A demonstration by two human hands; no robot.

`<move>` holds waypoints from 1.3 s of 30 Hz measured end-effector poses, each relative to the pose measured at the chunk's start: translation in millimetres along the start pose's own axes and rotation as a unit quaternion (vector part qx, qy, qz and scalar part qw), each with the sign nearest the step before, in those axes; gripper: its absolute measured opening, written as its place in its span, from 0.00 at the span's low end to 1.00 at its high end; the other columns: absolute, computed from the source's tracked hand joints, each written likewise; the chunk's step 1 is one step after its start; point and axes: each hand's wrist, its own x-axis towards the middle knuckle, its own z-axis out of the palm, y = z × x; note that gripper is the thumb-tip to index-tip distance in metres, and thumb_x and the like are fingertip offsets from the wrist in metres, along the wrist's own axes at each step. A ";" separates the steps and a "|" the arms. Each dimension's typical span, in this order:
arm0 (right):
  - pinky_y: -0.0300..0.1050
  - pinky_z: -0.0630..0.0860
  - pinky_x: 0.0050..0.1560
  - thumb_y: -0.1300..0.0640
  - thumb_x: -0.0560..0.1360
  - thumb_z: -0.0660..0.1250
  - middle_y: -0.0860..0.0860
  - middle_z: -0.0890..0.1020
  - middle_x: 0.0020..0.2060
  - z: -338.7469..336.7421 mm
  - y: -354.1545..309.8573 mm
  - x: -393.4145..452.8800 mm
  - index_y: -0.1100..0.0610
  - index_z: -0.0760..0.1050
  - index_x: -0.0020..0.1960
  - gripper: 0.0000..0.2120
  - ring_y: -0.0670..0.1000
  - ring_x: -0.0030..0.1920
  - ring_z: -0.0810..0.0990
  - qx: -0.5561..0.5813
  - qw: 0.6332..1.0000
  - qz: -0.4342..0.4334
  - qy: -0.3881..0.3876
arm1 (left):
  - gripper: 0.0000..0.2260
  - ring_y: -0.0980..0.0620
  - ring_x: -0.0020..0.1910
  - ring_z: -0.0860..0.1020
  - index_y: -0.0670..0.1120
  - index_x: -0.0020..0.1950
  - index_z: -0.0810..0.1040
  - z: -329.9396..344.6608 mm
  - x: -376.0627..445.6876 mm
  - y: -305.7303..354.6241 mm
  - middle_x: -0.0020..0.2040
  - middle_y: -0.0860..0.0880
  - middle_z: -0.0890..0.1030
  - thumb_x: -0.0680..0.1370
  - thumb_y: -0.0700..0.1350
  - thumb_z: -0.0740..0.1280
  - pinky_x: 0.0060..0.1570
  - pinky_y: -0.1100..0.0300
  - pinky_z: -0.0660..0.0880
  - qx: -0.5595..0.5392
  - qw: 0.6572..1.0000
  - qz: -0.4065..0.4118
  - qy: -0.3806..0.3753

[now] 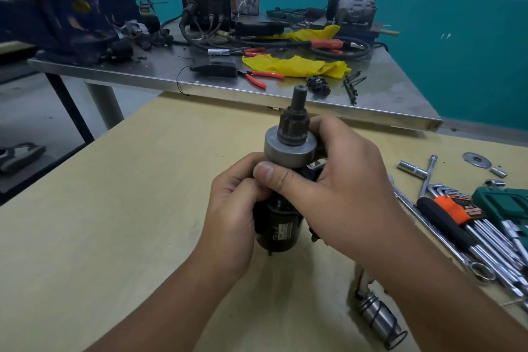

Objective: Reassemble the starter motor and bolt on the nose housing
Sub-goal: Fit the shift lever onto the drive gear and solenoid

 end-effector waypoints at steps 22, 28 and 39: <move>0.39 0.76 0.35 0.40 0.70 0.73 0.40 0.84 0.37 -97.7 43.6 -47.5 0.43 0.82 0.43 0.08 0.43 0.38 0.82 -0.102 0.991 0.082 -0.036 | 0.19 0.50 0.50 0.85 0.54 0.52 0.88 -0.9 5.8 11.1 0.49 0.50 0.87 0.67 0.35 0.72 0.49 0.58 0.81 -0.004 0.999 -0.040 0.009; 0.35 0.75 0.46 0.17 0.53 0.55 0.42 0.79 0.44 -82.0 47.2 -93.5 0.45 0.77 0.51 0.41 0.39 0.45 0.77 -0.344 0.873 0.201 -0.283 | 0.18 0.48 0.49 0.85 0.54 0.49 0.88 -2.5 13.4 12.8 0.48 0.49 0.86 0.71 0.35 0.66 0.52 0.53 0.81 -0.046 0.994 -0.071 0.070; 0.37 0.71 0.36 0.39 0.63 0.74 0.48 0.80 0.35 -86.4 66.5 -102.1 0.46 0.83 0.44 0.14 0.43 0.37 0.77 -0.085 0.975 0.139 -0.149 | 0.17 0.49 0.47 0.85 0.52 0.49 0.88 -2.5 13.7 12.9 0.47 0.48 0.86 0.70 0.35 0.66 0.48 0.57 0.82 -0.037 0.994 -0.075 0.073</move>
